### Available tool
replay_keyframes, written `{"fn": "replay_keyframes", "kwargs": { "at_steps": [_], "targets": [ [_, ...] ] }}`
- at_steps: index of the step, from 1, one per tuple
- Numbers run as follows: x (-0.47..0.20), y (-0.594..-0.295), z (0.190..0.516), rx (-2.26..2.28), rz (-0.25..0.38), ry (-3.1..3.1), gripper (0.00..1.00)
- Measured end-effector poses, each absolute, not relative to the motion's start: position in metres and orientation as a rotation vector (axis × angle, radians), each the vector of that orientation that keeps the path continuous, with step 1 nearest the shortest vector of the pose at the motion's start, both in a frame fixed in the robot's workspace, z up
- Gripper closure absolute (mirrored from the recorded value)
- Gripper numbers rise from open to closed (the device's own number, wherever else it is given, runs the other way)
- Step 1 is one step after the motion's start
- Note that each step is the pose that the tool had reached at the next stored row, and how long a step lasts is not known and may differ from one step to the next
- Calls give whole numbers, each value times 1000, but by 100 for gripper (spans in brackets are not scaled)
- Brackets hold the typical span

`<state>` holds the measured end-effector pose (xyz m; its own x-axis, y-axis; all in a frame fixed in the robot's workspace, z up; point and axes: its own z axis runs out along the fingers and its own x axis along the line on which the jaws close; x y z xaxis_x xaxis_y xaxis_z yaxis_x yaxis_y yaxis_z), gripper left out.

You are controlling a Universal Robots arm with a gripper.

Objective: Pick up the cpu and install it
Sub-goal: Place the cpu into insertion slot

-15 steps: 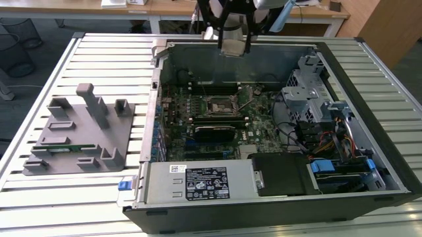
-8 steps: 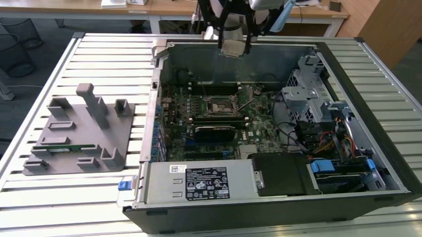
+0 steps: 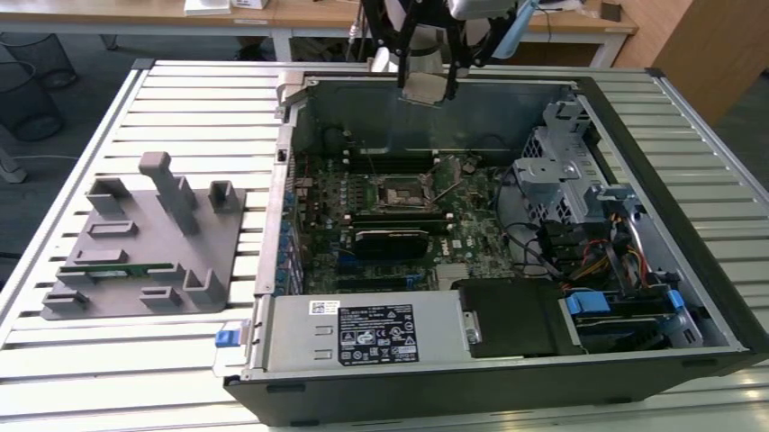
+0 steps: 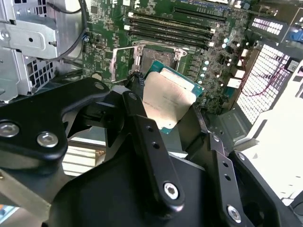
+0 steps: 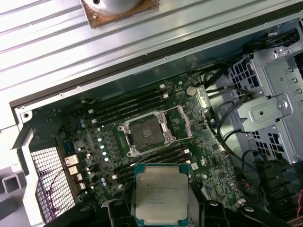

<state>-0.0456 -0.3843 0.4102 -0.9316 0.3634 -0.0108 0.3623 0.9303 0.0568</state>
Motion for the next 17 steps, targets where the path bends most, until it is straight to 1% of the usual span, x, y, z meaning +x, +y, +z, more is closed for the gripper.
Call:
{"fn": "replay_keyframes", "kwargs": {
  "at_steps": [17],
  "targets": [
    [-46, -384, 409, 708, 83, 3036, 47]
  ]
}}
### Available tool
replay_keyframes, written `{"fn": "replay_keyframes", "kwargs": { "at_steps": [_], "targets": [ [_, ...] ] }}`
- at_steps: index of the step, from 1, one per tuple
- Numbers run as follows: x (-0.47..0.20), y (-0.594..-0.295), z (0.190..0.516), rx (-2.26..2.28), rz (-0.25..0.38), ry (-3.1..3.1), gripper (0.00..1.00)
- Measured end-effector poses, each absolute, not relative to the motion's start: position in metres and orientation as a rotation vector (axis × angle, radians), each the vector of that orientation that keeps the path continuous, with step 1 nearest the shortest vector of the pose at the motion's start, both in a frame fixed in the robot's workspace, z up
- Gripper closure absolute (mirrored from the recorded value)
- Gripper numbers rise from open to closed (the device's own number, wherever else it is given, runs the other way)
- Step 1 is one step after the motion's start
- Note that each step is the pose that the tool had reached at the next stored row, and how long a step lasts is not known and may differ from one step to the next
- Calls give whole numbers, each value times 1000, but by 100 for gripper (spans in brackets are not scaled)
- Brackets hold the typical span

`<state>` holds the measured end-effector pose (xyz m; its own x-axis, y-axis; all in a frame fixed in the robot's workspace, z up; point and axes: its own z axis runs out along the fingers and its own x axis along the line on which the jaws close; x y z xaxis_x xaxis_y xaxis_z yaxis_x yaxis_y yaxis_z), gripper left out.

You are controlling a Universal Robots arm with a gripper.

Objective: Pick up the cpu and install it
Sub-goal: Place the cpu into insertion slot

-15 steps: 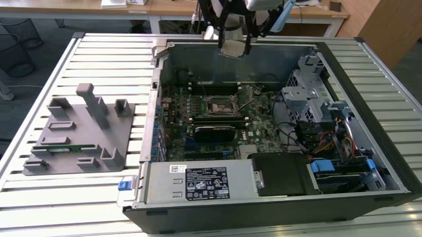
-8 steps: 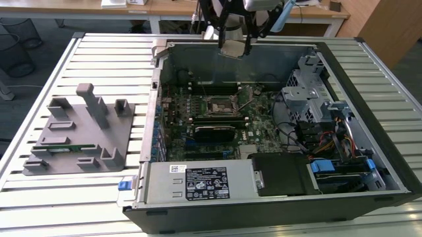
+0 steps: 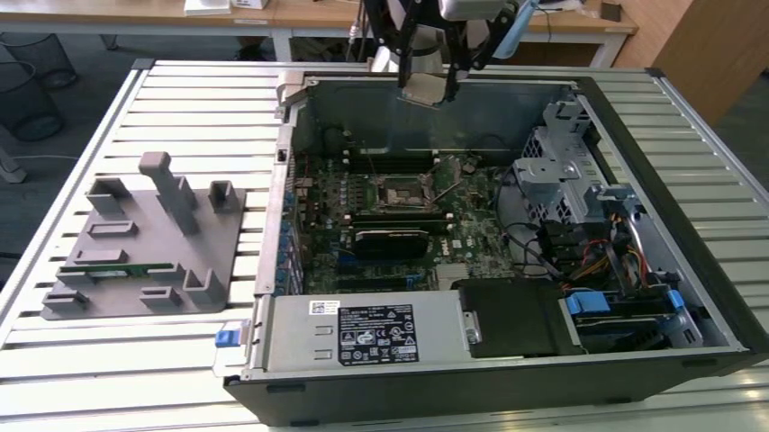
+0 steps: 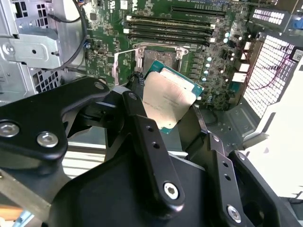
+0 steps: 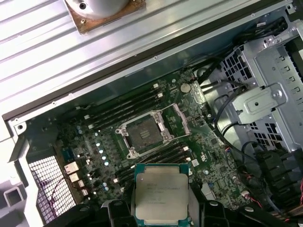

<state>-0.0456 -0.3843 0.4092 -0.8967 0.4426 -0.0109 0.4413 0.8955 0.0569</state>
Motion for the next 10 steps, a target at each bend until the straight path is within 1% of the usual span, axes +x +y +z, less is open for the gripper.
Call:
{"fn": "replay_keyframes", "kwargs": {
  "at_steps": [10],
  "targets": [
    [-46, -384, 409, 787, 81, 3015, 47]
  ]
}}
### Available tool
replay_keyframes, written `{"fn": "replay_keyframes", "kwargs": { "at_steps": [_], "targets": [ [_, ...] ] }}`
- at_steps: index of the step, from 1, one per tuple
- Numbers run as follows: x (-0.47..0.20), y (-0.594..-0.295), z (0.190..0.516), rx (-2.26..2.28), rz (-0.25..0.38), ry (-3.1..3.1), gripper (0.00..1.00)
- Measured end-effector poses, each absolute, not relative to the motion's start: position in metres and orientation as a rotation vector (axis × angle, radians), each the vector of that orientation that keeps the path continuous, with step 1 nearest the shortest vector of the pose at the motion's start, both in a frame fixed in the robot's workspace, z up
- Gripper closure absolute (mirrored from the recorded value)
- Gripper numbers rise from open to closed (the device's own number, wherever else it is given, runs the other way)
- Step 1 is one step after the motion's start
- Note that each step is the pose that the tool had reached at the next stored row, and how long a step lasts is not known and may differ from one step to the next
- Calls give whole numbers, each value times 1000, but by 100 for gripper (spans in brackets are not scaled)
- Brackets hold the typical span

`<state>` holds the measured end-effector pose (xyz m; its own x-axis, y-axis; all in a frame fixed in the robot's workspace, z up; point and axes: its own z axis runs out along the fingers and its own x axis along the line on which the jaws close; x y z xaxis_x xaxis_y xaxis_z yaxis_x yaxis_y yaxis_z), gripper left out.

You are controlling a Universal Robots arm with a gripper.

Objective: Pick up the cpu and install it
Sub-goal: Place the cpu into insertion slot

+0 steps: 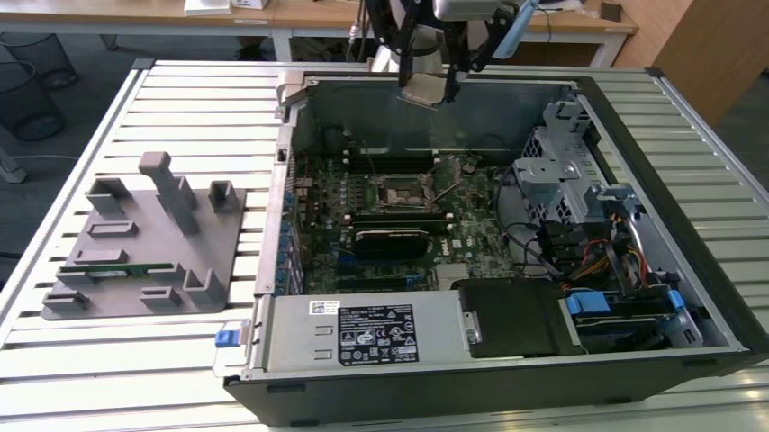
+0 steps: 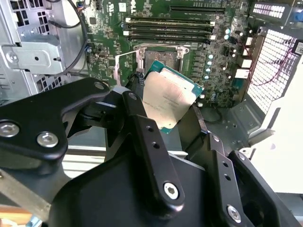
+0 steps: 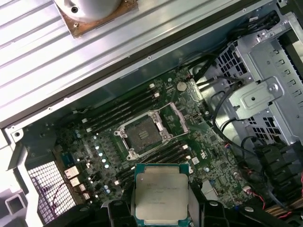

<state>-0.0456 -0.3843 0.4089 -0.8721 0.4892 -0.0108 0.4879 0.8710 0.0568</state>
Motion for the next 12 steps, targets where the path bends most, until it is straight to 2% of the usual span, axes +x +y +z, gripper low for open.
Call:
{"fn": "replay_keyframes", "kwargs": {
  "at_steps": [12],
  "targets": [
    [-46, -384, 408, 886, 80, 2985, 47]
  ]
}}
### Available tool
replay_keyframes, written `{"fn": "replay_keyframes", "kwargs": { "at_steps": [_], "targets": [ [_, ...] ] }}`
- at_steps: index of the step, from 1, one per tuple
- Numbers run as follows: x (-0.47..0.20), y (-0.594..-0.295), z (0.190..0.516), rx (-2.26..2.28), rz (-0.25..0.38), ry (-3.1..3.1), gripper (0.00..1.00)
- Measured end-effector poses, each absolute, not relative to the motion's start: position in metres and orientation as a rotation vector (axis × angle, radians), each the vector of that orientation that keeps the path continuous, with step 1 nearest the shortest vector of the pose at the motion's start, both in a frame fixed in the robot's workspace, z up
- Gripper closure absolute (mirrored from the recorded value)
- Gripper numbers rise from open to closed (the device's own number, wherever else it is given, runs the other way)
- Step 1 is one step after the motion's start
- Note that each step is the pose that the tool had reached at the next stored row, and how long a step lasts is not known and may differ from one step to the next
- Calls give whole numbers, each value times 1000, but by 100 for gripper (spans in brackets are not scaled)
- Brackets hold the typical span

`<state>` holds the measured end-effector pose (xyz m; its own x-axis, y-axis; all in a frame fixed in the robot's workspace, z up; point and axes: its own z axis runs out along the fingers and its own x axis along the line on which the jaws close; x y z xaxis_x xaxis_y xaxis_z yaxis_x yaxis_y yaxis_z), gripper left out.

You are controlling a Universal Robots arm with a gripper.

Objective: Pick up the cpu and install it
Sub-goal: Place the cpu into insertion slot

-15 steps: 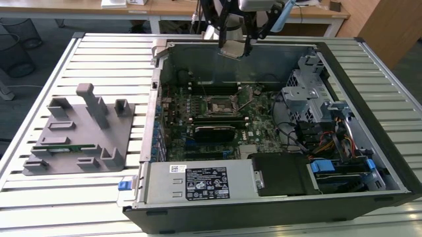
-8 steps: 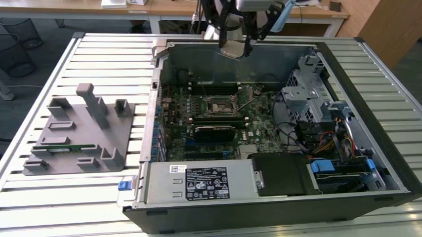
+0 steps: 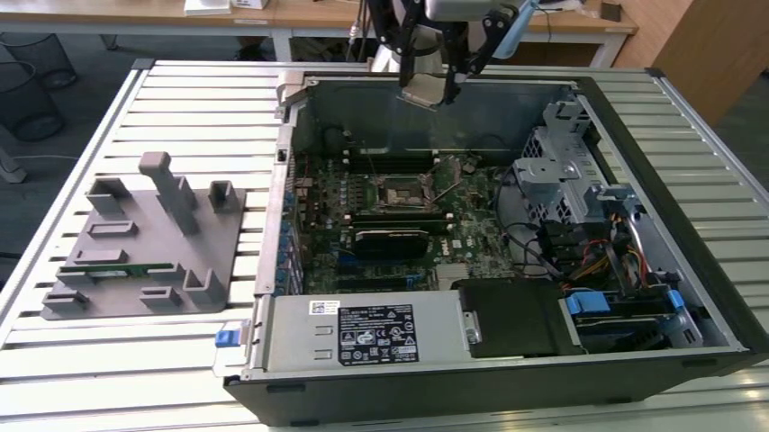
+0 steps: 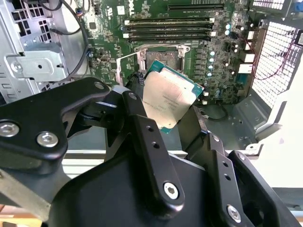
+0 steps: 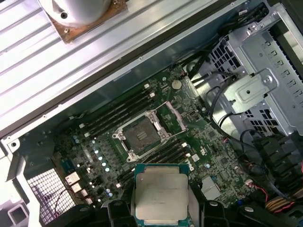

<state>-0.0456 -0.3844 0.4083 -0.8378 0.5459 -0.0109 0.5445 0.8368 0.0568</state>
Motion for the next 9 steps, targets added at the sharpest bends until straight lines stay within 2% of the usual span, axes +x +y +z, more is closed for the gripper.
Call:
{"fn": "replay_keyframes", "kwargs": {
  "at_steps": [9],
  "targets": [
    [-46, -384, 408, 957, 79, 2962, 47]
  ]
}}
